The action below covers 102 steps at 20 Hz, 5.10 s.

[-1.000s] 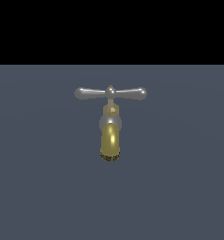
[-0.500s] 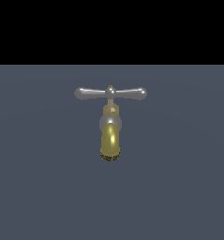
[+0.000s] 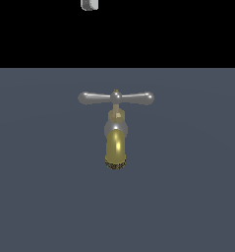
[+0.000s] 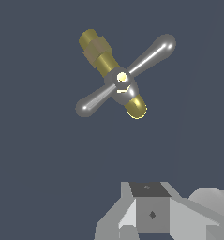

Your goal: Turn on the faucet by rotating a designated handle.

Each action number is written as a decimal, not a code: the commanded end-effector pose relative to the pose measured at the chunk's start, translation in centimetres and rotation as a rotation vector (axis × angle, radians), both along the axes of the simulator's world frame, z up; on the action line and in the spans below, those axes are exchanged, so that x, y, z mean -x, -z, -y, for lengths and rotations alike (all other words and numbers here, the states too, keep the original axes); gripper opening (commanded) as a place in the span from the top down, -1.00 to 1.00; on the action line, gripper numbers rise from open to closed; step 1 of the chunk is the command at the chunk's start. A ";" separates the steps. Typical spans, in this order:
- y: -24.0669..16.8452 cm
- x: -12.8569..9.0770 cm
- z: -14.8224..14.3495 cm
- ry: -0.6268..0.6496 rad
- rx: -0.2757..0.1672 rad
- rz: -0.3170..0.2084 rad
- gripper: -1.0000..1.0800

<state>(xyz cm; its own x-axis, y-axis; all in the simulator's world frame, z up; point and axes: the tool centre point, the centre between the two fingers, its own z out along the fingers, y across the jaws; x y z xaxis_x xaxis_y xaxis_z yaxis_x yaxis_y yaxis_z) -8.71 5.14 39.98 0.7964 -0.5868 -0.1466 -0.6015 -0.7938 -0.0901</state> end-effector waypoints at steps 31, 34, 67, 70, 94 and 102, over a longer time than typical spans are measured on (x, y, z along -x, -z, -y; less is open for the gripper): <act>18.4 -13.6 -5.1 0.823 0.156 -0.032 1.00; 19.3 -14.0 -5.3 0.859 0.167 -0.024 1.00; 20.3 -8.8 -5.9 0.900 0.178 -0.014 1.00; 20.3 -8.0 -6.0 0.900 0.178 -0.014 1.00; 20.3 -2.7 -3.2 0.902 0.178 -0.010 1.00; 20.3 -0.7 -1.7 0.901 0.178 -0.012 1.00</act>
<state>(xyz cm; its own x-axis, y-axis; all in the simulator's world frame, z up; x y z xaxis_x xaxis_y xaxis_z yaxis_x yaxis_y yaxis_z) -7.61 8.15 19.70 0.0442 -0.9990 -0.0014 -0.9990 -0.0442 -0.0053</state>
